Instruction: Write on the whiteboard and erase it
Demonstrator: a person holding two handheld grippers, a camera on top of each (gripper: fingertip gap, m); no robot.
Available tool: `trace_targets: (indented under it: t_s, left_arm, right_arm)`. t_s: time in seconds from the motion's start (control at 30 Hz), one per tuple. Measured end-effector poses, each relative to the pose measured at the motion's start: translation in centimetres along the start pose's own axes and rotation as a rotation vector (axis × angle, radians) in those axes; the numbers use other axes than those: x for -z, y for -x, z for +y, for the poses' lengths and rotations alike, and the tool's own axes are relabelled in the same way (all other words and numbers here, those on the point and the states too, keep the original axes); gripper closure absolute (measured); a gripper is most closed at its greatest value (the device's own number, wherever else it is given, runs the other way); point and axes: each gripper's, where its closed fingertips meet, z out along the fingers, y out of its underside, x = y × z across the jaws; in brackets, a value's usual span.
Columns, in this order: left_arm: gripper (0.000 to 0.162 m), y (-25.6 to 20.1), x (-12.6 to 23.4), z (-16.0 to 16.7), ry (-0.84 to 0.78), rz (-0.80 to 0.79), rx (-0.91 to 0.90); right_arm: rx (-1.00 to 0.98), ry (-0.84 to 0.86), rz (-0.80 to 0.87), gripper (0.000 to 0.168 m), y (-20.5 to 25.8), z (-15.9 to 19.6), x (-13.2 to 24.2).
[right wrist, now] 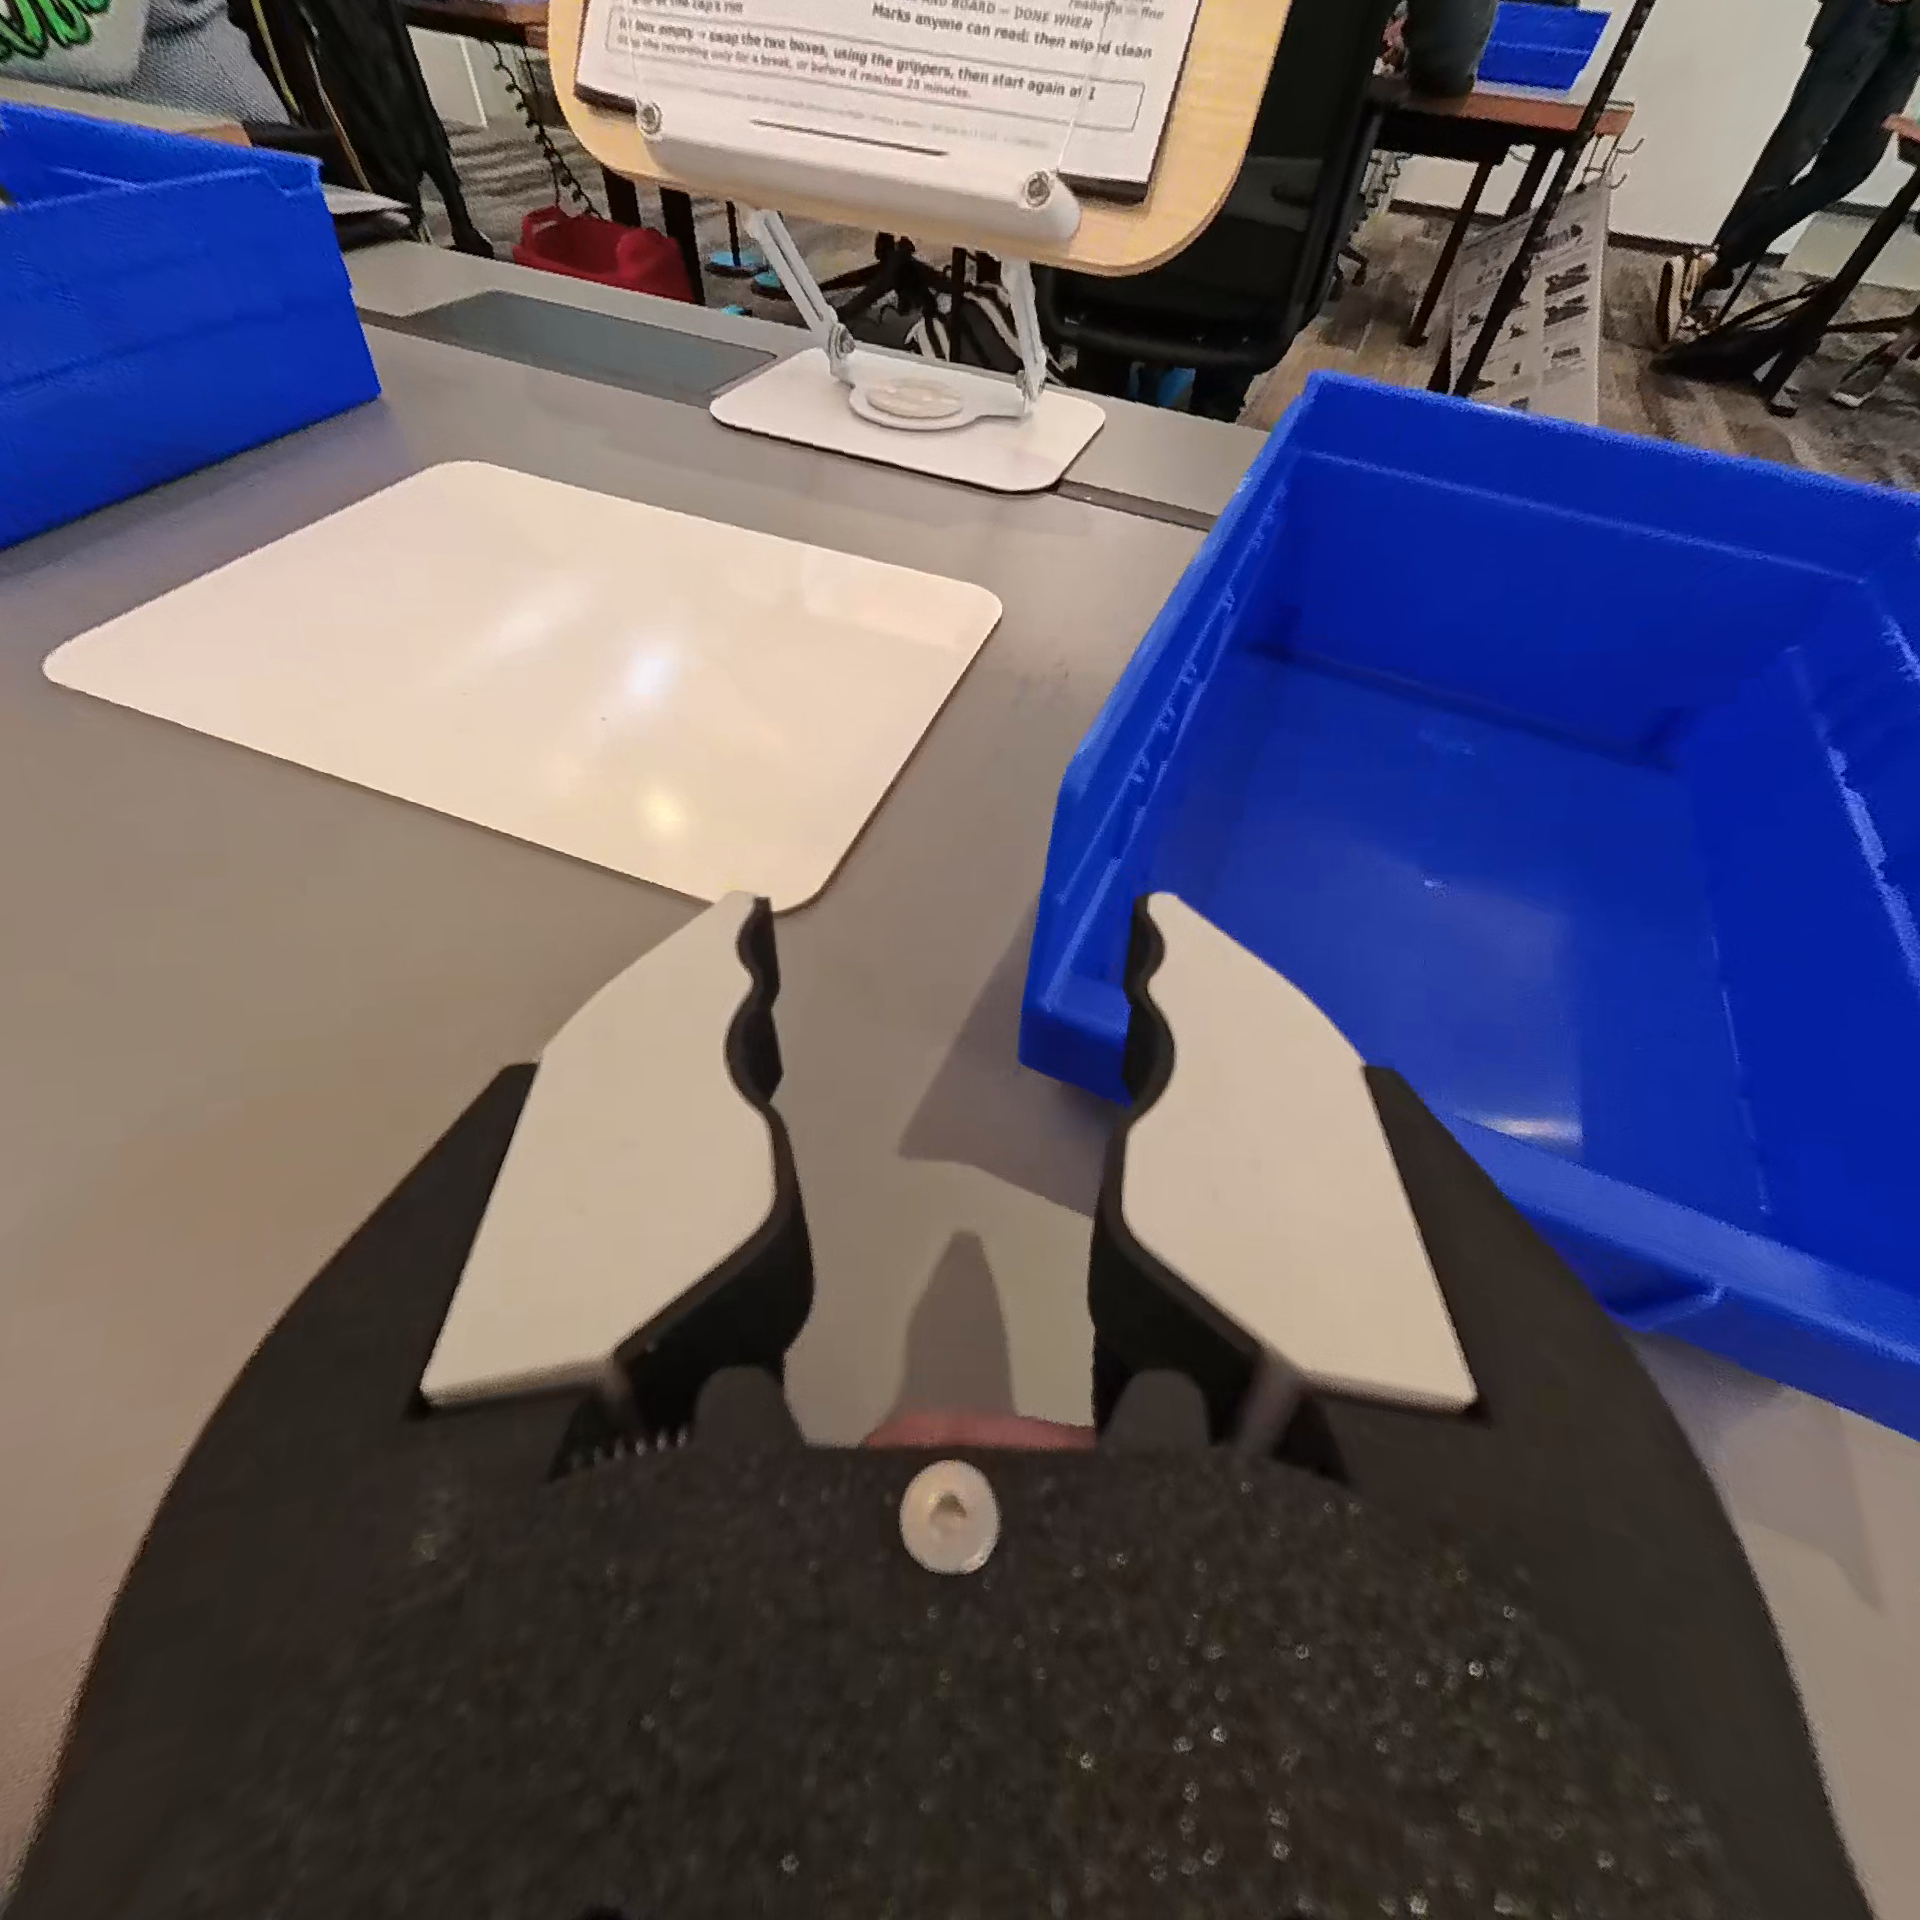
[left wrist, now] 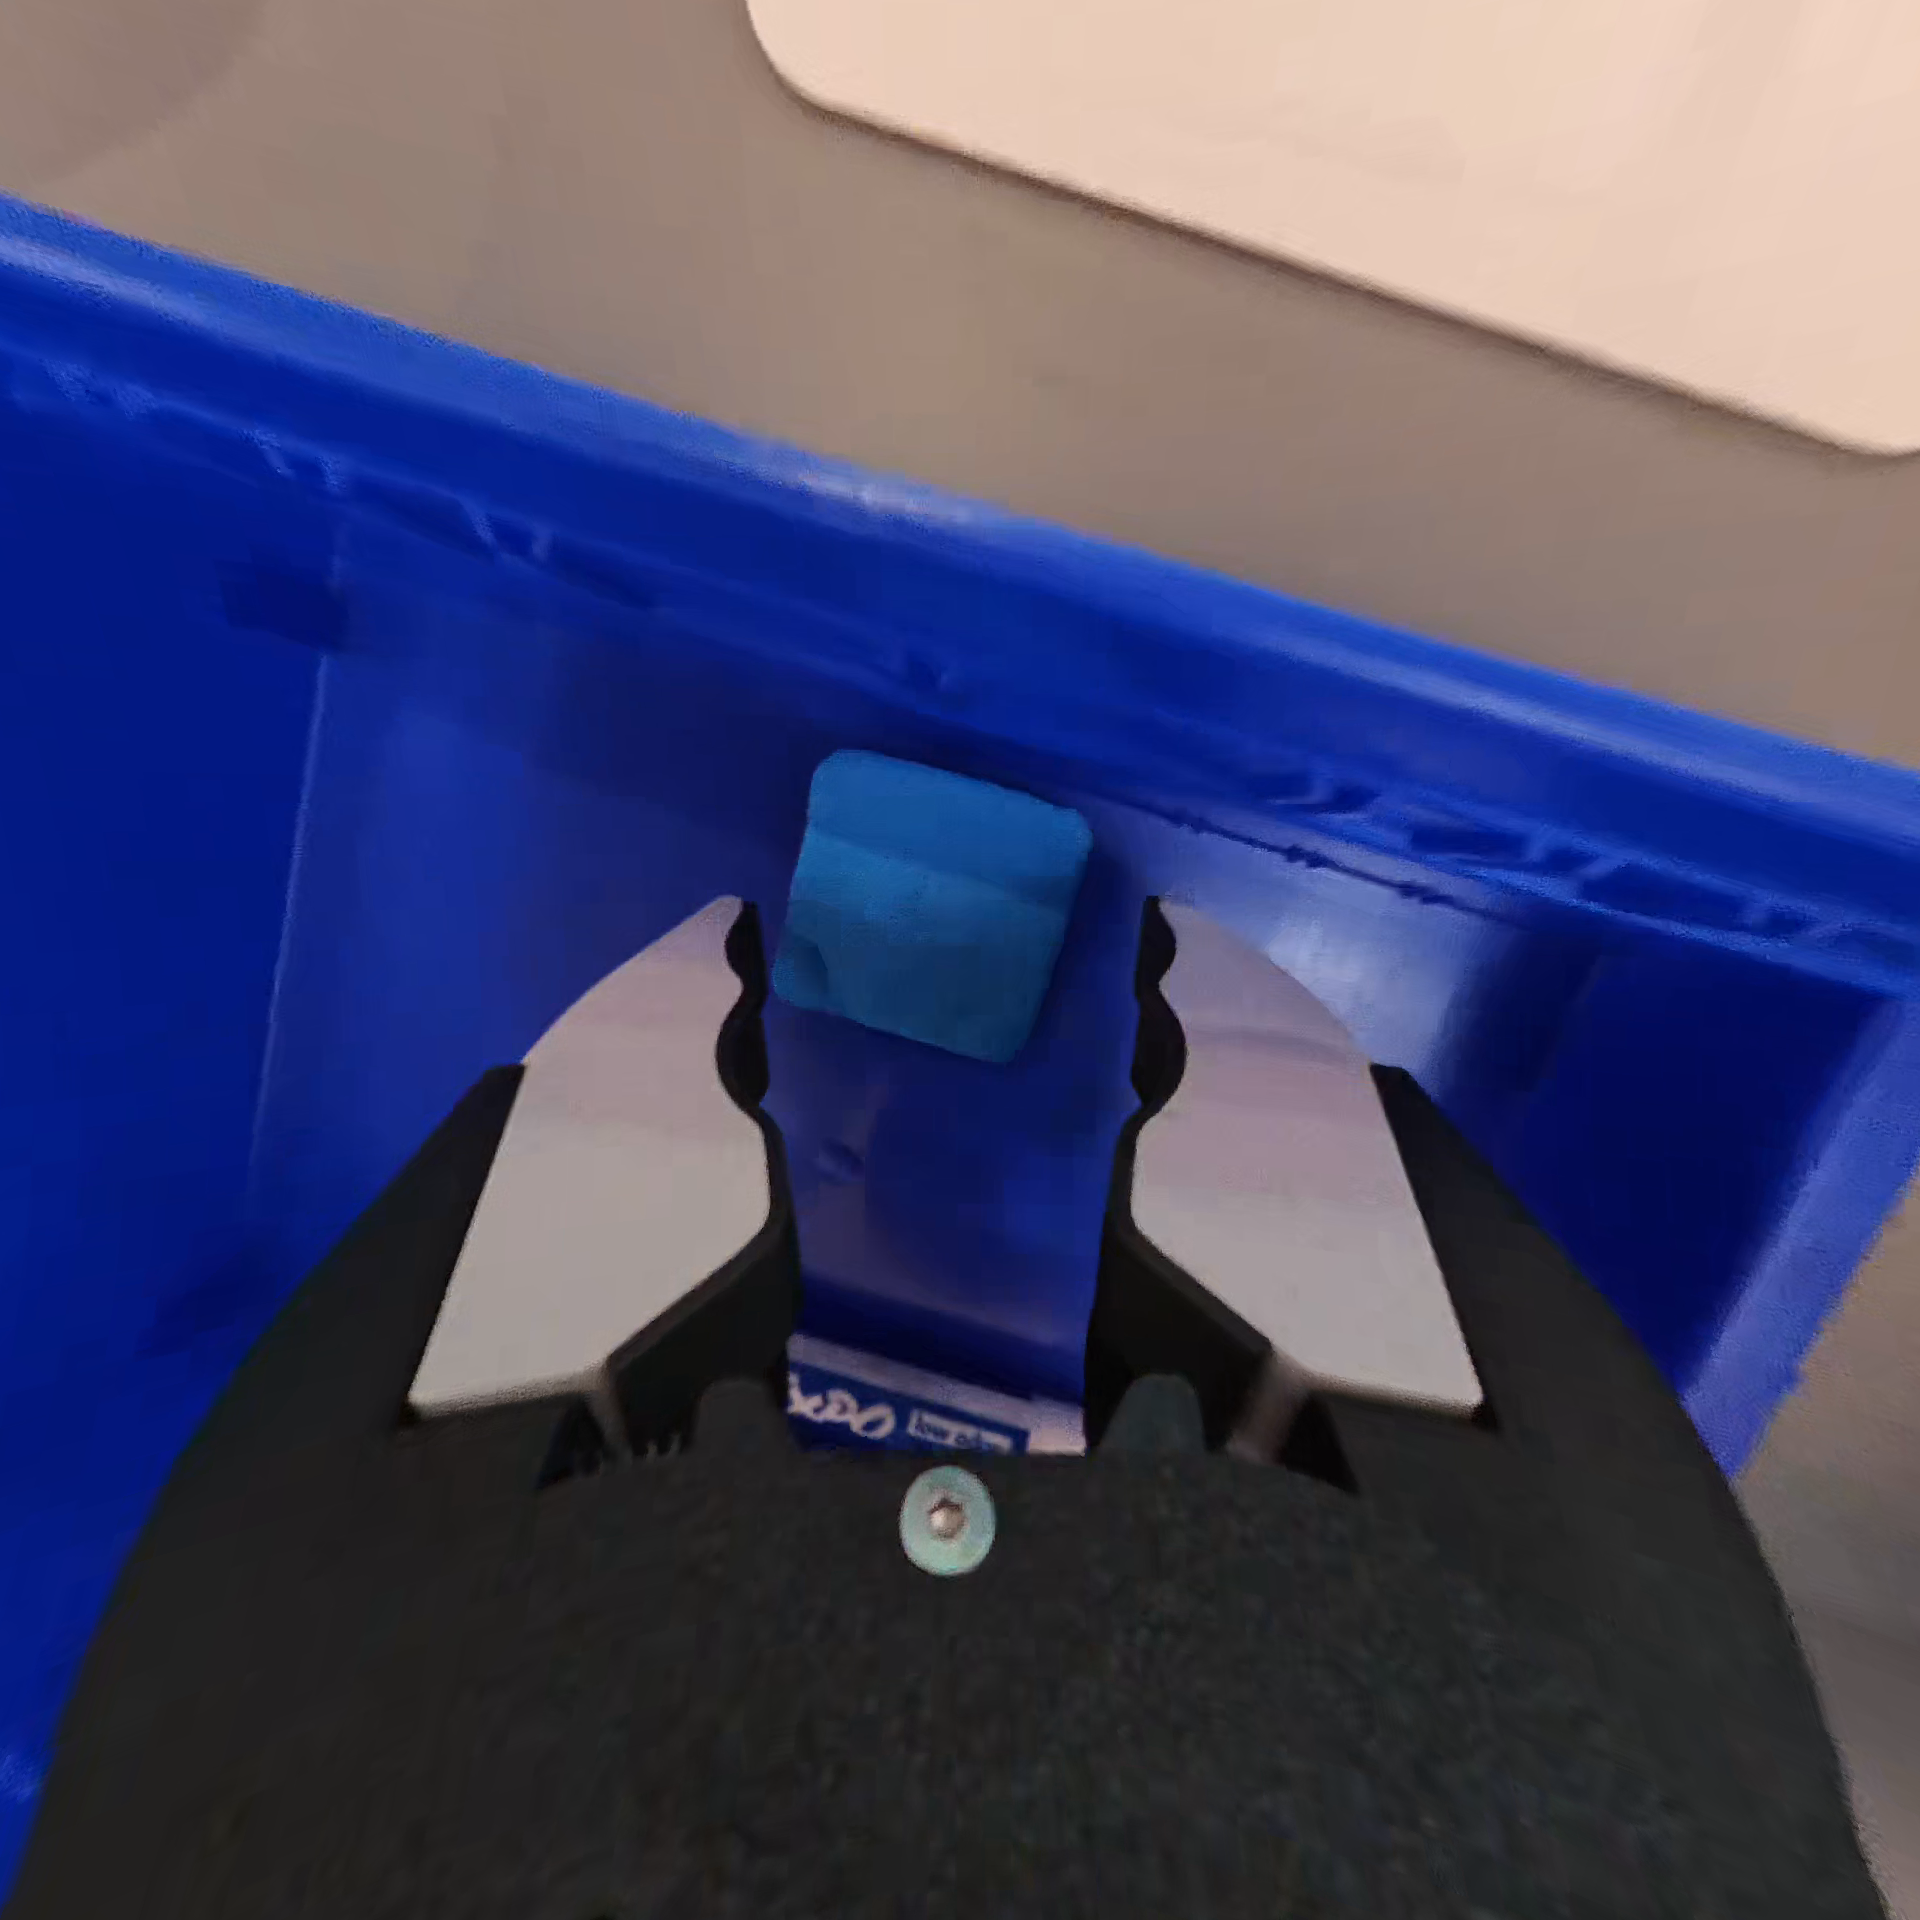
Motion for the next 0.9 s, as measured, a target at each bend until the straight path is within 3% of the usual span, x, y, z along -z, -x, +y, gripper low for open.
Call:
trace_targets:
  t_s: [0.07, 0.13, 0.2, 0.33, 0.43, 0.53, 0.6, 0.67, 0.9]
  left_arm:
    - [0.091, 0.4, -1.0, 1.0, 0.048, -0.012, -0.020]
    - [0.103, 0.2, -1.3, 1.0, 0.026, 0.012, -0.021]
    - [0.104, 0.4, -1.1, 1.3, 0.038, 0.001, -0.036]
    - [0.105, 0.2, 2.3, 0.8, 0.013, -0.021, -0.038]
    - [0.105, -0.2, 7.1, -1.5, -0.052, -0.078, -0.062]
    - [0.105, -3.0, 10.0, -6.8, -0.195, -0.017, -0.122]
    - [0.105, -4.1, 9.0, -9.0, -0.143, -0.030, -0.204]
    - [0.105, -3.8, 6.6, -9.6, 0.019, -0.082, -0.288]
    - [0.105, -3.7, -0.7, -10.8, 0.365, -0.008, -0.263]
  right_arm:
    - [0.001, 0.010, 0.013, 0.104, -0.2, 0.2, 0.1]
    - [-0.009, 0.009, 0.021, 0.104, -0.5, 0.2, 0.2]
    - [-0.028, 0.003, 0.020, 0.105, -0.7, 0.2, 0.3]
    - [-0.071, 0.000, 0.003, 0.105, -0.8, 0.4, 0.5]
    - [-0.077, -0.007, -0.004, 0.106, -0.8, 0.4, 0.8]
    - [-0.075, -0.007, -0.021, 0.105, -0.5, 0.5, 0.9]
    - [-0.079, -0.007, -0.037, 0.105, -0.2, 0.5, 0.9]
    - [-0.083, -0.012, -0.047, 0.105, -0.1, 0.4, 1.0]
    - [-0.104, -0.036, -0.070, 0.106, 0.2, -0.1, 1.7]
